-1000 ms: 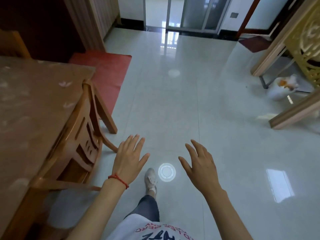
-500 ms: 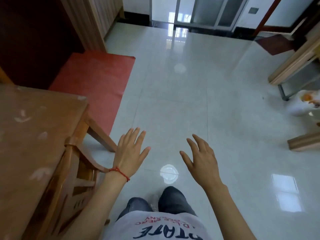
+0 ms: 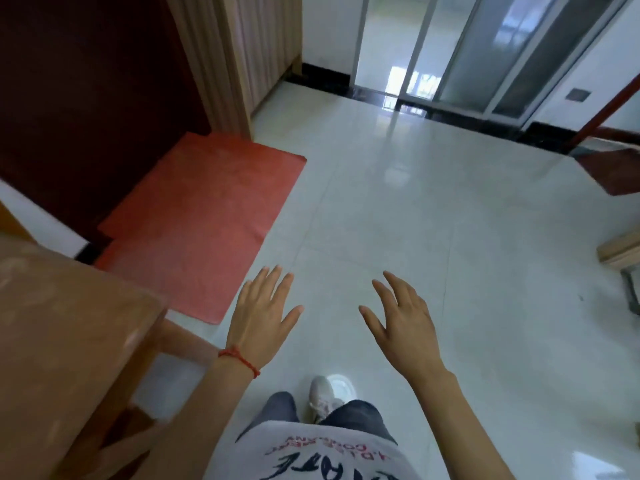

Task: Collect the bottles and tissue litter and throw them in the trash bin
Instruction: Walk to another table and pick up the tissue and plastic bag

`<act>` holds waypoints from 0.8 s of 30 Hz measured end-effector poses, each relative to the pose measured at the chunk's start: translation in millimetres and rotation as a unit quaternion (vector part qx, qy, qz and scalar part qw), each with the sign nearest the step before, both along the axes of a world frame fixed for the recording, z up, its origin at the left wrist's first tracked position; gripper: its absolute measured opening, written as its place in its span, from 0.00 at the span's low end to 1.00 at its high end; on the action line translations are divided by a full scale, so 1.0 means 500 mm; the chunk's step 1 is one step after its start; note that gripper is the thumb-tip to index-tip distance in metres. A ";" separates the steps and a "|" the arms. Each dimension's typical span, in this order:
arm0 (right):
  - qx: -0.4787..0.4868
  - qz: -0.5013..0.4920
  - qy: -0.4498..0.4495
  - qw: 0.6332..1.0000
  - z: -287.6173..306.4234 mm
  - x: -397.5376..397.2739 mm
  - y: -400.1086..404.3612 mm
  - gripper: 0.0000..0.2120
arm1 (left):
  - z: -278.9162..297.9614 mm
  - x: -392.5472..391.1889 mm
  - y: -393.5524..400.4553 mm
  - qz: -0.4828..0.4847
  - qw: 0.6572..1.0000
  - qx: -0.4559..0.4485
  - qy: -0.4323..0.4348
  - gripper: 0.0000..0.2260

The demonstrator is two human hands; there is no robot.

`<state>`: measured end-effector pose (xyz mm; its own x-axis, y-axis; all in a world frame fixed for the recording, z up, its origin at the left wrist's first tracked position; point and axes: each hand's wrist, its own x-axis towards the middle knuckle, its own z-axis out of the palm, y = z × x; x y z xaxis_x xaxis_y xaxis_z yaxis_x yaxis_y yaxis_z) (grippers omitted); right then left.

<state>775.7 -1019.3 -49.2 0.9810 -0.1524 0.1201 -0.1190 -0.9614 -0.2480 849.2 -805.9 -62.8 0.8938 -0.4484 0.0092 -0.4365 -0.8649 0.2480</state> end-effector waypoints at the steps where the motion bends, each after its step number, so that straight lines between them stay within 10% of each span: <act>1: -0.002 0.010 0.003 1.000 0.006 0.042 -0.011 0.28 | 0.005 0.033 -0.006 0.009 1.000 0.002 0.003 0.25; 24: -0.006 0.280 0.013 0.960 0.027 0.855 0.228 0.27 | -0.001 0.622 0.219 0.266 0.964 -0.018 0.026 0.27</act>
